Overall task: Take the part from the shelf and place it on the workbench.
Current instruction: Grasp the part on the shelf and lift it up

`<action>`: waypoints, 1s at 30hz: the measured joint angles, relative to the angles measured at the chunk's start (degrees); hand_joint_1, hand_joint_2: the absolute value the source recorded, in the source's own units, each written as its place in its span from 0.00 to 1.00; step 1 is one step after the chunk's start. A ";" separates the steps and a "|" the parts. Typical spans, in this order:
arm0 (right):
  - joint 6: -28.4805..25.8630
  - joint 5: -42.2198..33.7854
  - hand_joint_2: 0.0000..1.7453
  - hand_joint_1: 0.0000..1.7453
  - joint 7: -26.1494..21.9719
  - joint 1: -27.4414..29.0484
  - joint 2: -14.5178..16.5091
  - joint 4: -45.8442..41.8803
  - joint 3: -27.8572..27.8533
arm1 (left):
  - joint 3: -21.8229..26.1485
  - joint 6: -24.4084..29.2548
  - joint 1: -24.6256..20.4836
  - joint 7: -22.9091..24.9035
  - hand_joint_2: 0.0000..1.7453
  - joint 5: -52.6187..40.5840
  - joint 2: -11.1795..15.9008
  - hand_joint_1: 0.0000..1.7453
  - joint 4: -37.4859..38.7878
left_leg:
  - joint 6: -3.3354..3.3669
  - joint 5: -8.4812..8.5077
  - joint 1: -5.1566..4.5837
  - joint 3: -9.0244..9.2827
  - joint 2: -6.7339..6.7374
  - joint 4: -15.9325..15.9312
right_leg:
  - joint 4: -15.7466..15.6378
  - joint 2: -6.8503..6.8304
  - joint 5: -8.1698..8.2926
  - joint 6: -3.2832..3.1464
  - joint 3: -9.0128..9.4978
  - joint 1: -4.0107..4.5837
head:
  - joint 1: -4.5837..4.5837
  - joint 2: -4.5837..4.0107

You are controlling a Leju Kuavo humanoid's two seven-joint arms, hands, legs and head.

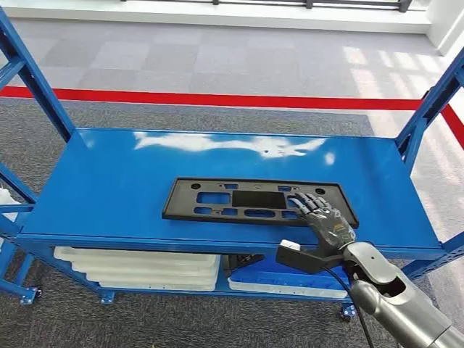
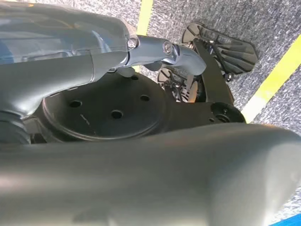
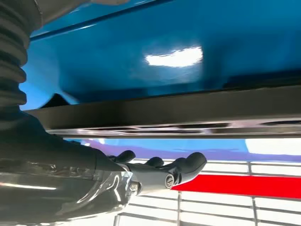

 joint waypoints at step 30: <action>7.93 -30.01 1.00 0.00 -16.29 1.33 0.04 -13.30 -7.22 | 0.04 -0.01 0.01 -0.52 0.00 -0.15 0.00 0.00 0.00 | 0.12 0.21 -0.08 -0.17 0.02 -0.17 | 0.00 0.07 0.09 0.15 -0.31 -0.06 | 0.00 0.00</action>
